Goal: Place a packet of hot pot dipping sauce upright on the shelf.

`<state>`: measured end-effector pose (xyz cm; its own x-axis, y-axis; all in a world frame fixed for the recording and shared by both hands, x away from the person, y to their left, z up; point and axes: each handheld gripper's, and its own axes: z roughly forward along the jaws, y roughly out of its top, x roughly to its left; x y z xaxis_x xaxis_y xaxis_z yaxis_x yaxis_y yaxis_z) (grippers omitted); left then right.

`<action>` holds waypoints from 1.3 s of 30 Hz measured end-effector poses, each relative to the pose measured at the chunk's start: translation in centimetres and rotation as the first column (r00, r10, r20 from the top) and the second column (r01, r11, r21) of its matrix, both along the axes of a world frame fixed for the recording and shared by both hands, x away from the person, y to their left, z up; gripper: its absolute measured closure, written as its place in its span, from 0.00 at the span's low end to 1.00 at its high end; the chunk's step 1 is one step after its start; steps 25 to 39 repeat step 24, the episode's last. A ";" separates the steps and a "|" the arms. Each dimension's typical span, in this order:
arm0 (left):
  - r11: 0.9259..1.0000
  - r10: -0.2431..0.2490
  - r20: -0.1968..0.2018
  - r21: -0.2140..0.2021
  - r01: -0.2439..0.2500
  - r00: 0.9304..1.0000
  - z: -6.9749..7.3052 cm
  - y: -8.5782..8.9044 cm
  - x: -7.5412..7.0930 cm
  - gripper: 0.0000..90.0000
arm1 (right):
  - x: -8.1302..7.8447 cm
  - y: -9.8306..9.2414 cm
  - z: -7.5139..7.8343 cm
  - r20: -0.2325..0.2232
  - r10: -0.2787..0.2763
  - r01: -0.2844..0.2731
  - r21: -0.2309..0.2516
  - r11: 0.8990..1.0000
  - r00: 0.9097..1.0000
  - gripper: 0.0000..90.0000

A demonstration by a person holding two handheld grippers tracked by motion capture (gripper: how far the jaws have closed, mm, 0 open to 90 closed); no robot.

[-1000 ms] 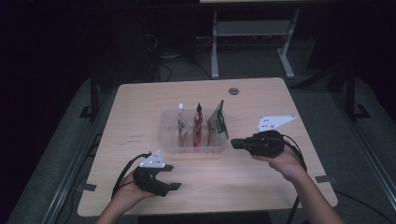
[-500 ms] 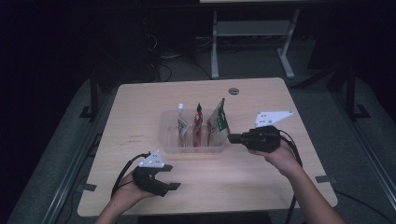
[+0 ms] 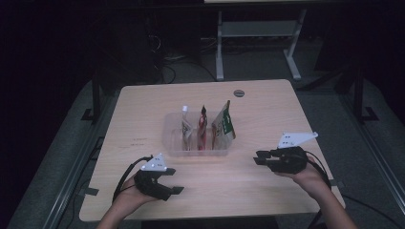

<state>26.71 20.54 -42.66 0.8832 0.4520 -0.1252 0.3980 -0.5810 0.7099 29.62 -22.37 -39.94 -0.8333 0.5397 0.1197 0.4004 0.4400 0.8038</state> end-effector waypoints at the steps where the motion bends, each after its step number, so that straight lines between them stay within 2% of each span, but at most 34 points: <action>1: 1.000 0.003 -0.003 0.001 -0.003 1.000 -0.1 0.1 0.0 0.30 | -0.1 -0.2 -0.3 -0.001 -0.008 0.008 -0.011 1.000 1.000 0.65; 3: 1.000 0.004 -0.004 0.006 -0.004 1.000 -0.1 0.3 -0.1 0.29 | -0.3 -0.4 -0.8 -0.004 -0.036 0.036 -0.036 0.999 0.999 0.58; 4: 1.000 0.004 -0.004 0.006 -0.004 1.000 -0.1 0.3 -0.1 0.28 | -0.3 -0.4 -0.8 -0.004 -0.036 0.036 -0.036 0.999 0.999 0.58; 5: 1.000 0.002 -0.002 0.020 -0.002 1.000 -0.2 0.5 -0.1 0.28 | -0.5 -0.6 -1.3 -0.009 -0.055 0.054 -0.057 0.997 0.998 0.48; 7: 1.000 0.001 0.003 0.029 -0.001 1.000 -0.3 0.6 -0.1 0.27 | -0.5 -0.7 -1.5 -0.008 -0.057 0.057 -0.070 0.996 0.998 0.45; 8: 0.999 0.001 0.002 0.047 -0.001 1.000 -0.4 0.8 -0.1 0.27 | -0.8 -0.9 -2.0 -0.008 -0.073 0.072 -0.099 0.992 0.997 0.39; 9: 0.998 -0.006 0.001 0.062 0.006 1.000 -0.4 1.0 0.0 0.27 | -0.8 -1.0 -2.3 -0.010 -0.076 0.074 -0.107 0.991 0.997 0.37; 12: 0.997 -0.009 -0.004 0.071 0.010 1.000 -0.6 1.1 -0.1 0.26 | -1.0 -1.4 -3.0 -0.023 -0.088 0.084 -0.126 0.988 0.996 0.34; 18: 0.998 -0.006 -0.009 0.065 0.007 1.000 -0.7 1.1 -0.2 0.26 | -0.9 -1.6 -3.0 -0.005 -0.099 0.098 -0.112 0.989 0.995 0.31; 24: 0.996 -0.027 -0.002 0.082 0.027 1.000 -0.7 1.1 -0.1 0.25 | -0.9 -1.6 -3.1 0.008 -0.099 0.100 -0.102 0.990 0.995 0.29; 39: 0.996 -0.027 -0.002 0.082 0.027 1.000 -0.7 1.1 -0.1 0.25 | -0.9 -1.6 -3.1 0.008 -0.099 0.100 -0.102 0.990 0.995 0.29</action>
